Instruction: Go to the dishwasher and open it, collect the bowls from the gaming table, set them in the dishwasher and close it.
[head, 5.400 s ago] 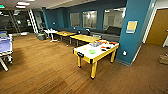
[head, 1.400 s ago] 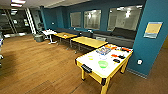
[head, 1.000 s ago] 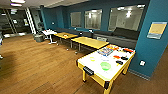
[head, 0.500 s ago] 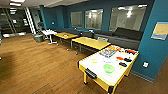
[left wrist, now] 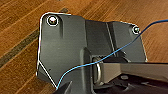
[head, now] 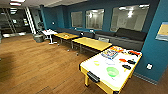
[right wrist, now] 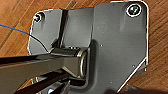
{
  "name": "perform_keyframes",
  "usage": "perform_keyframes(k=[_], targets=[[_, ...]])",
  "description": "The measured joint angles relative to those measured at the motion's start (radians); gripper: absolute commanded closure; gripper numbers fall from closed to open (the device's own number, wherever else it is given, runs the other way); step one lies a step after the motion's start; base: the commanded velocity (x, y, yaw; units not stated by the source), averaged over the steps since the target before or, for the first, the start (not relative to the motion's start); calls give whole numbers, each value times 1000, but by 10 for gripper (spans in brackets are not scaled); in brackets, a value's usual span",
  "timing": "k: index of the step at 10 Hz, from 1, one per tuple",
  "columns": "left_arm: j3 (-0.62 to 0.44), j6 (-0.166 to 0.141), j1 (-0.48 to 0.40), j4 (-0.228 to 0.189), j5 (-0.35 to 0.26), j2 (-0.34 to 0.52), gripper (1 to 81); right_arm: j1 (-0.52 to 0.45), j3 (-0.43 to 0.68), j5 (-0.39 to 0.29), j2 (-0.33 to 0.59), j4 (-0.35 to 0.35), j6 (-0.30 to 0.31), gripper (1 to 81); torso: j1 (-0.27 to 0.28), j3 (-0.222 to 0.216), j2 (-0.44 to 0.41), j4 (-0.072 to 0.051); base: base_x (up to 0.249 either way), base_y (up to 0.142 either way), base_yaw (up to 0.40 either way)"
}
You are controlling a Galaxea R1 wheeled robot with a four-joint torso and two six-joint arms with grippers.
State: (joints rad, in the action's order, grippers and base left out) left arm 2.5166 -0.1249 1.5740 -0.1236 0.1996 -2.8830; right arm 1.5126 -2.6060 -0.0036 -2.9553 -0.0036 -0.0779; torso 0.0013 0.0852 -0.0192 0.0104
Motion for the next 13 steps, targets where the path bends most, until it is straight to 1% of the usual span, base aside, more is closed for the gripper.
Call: perform_keyframes(k=[8, 13], targets=[[2, 0, 0, 0, 0, -9, 10, 0, 0, 1, -5, 0, 0, 10, 0, 0, 0, 0, 146, 0, 0], [11, 0, -2, 0, 0, -10, 10, 0, -1, 2, -8, -1, 0, 10, 0, 0, 0, 0, 141, 66, 0]])
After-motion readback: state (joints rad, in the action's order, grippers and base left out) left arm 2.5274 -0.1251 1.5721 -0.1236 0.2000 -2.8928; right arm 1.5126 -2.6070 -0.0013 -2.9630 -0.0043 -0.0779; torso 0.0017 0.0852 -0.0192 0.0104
